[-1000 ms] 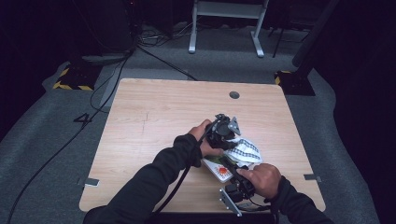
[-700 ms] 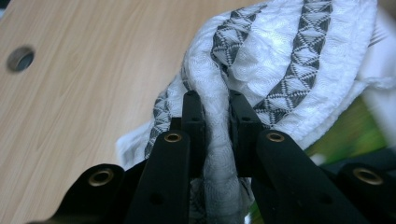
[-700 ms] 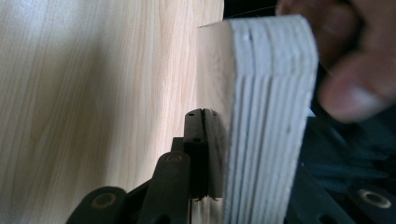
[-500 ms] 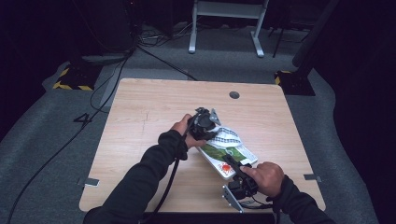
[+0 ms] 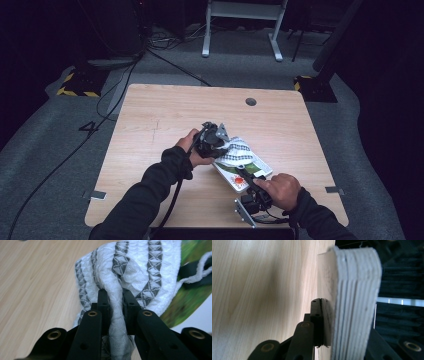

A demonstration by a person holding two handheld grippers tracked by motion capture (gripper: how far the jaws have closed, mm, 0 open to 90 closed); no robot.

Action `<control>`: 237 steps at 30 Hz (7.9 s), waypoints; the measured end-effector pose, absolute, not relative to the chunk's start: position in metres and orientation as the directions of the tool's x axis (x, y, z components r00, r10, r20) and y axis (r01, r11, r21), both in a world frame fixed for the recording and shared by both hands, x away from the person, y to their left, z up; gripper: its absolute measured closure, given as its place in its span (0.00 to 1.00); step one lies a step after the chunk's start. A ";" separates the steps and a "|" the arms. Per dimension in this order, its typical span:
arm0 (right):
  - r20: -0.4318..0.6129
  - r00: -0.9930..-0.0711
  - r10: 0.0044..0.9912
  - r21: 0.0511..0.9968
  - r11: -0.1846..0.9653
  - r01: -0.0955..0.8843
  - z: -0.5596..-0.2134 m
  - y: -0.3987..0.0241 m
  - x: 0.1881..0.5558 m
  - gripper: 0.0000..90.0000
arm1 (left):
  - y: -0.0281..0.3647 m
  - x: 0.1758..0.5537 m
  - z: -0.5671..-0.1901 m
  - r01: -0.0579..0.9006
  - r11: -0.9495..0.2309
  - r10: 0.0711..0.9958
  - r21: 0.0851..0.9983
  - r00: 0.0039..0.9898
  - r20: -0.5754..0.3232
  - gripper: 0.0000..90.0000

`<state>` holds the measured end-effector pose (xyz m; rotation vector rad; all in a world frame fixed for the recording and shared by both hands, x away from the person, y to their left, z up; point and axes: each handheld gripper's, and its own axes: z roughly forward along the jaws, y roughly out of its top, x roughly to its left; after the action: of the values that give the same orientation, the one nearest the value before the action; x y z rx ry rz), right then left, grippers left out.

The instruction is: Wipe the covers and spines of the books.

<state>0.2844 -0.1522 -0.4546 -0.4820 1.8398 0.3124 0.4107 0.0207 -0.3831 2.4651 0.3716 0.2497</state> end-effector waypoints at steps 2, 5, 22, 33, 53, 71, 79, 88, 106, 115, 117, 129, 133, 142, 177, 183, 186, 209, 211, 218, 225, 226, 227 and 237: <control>-0.949 -0.263 -0.174 -0.029 0.879 -0.475 -0.456 -0.150 0.284 0.88 | 0.009 0.408 -0.382 0.184 -0.762 0.297 0.622 0.951 0.083 0.89; -0.949 -0.263 -0.175 -0.029 0.877 -0.479 -0.458 -0.149 0.284 0.88 | -0.007 0.405 -0.382 0.152 -0.772 0.268 0.617 0.958 0.099 0.89; -0.952 -0.262 -0.159 -0.021 0.886 -0.462 -0.455 -0.156 0.286 0.88 | 0.046 0.441 -0.399 0.307 -0.740 0.433 0.599 0.898 0.076 0.89; -0.951 -0.284 -0.121 0.006 0.914 -0.407 -0.453 -0.164 0.303 0.88 | 0.038 0.380 -0.381 0.163 -0.729 0.297 0.664 0.950 0.093 0.89; -0.953 -0.281 -0.112 -0.001 0.930 -0.367 -0.453 -0.170 0.310 0.88 | 0.024 0.384 -0.380 0.171 -0.713 0.286 0.680 0.956 0.060 0.90; -0.965 -0.220 -0.141 -0.031 0.899 -0.437 -0.452 -0.160 0.290 0.88 | 0.078 0.466 -0.412 0.440 -0.611 0.512 0.658 0.854 -0.095 0.89; -0.964 -0.210 -0.163 -0.047 0.882 -0.469 -0.458 -0.156 0.285 0.88 | 0.055 0.479 -0.409 0.415 -0.642 0.465 0.645 0.879 -0.104 0.89; -0.964 -0.196 -0.181 -0.064 0.869 -0.490 -0.459 -0.152 0.281 0.88 | 0.021 0.472 -0.394 0.342 -0.693 0.403 0.635 0.914 -0.052 0.89; -0.970 -0.206 -0.129 -0.035 0.914 -0.405 -0.452 -0.171 0.298 0.88 | 0.062 0.423 -0.388 0.270 -0.678 0.412 0.684 0.910 0.050 0.89; -0.968 -0.190 -0.161 -0.067 0.904 -0.422 -0.455 -0.165 0.293 0.88 | 0.018 0.430 -0.373 0.190 -0.738 0.322 0.648 0.943 0.090 0.89; -0.968 -0.187 -0.169 -0.073 0.899 -0.432 -0.456 -0.163 0.291 0.88 | 0.003 0.431 -0.368 0.179 -0.754 0.300 0.632 0.950 0.089 0.89; -0.960 -0.190 -0.208 -0.098 0.879 -0.467 -0.460 -0.156 0.283 0.88 | -0.048 0.434 -0.373 0.134 -0.831 0.247 0.540 0.959 0.142 0.88; -0.960 -0.189 -0.206 -0.094 0.876 -0.473 -0.459 -0.155 0.283 0.88 | -0.032 0.449 -0.379 0.200 -0.826 0.320 0.527 0.936 0.147 0.88; -0.960 -0.184 -0.209 -0.101 0.877 -0.469 -0.461 -0.153 0.287 0.88 | -0.034 0.434 -0.367 0.154 -0.801 0.246 0.579 0.966 0.084 0.88; -0.962 -0.215 -0.167 -0.058 0.897 -0.438 -0.456 -0.165 0.291 0.88 | 0.091 0.440 -0.401 0.361 -0.674 0.509 0.644 0.859 0.051 0.88; -0.961 -0.246 -0.130 -0.011 0.900 -0.435 -0.451 -0.170 0.295 0.88 | 0.124 0.429 -0.407 0.371 -0.664 0.545 0.649 0.835 0.080 0.88; -0.960 -0.262 -0.097 0.022 0.908 -0.418 -0.449 -0.174 0.299 0.88 | 0.140 0.425 -0.415 0.403 -0.661 0.575 0.633 0.814 0.082 0.88; -0.892 -0.442 0.096 0.286 0.877 -0.386 -0.427 -0.192 0.314 0.88 | 0.170 0.388 -0.456 0.456 -0.651 0.615 0.607 0.786 0.070 0.50; -0.874 -0.470 0.121 0.323 0.869 -0.375 -0.426 -0.194 0.316 0.88 | 0.171 0.385 -0.456 0.462 -0.637 0.633 0.617 0.770 0.076 0.40; -0.780 -0.585 0.224 0.478 0.816 -0.325 -0.422 -0.205 0.328 0.88 | 0.178 0.372 -0.457 0.430 -0.621 0.637 0.655 0.764 0.103 0.30; -0.664 -0.669 0.336 0.617 0.751 -0.235 -0.419 -0.223 0.342 0.88 | 0.200 0.360 -0.461 0.426 -0.595 0.658 0.682 0.746 0.108 0.27; -0.645 -0.679 0.350 0.636 0.738 -0.224 -0.419 -0.226 0.344 0.88 | 0.204 0.359 -0.462 0.431 -0.596 0.662 0.678 0.742 0.110 0.27; -0.626 -0.691 0.362 0.652 0.728 -0.210 -0.419 -0.228 0.346 0.88 | 0.206 0.358 -0.464 0.435 -0.595 0.666 0.675 0.737 0.112 0.27; -0.486 -0.757 0.436 0.751 0.651 -0.107 -0.421 -0.243 0.360 0.88 | 0.231 0.344 -0.471 0.474 -0.591 0.694 0.653 0.712 0.112 0.24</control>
<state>0.3600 -0.2428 -0.4213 0.2542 2.2049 1.0596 0.3441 0.2311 -0.4713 2.3137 0.8846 0.4784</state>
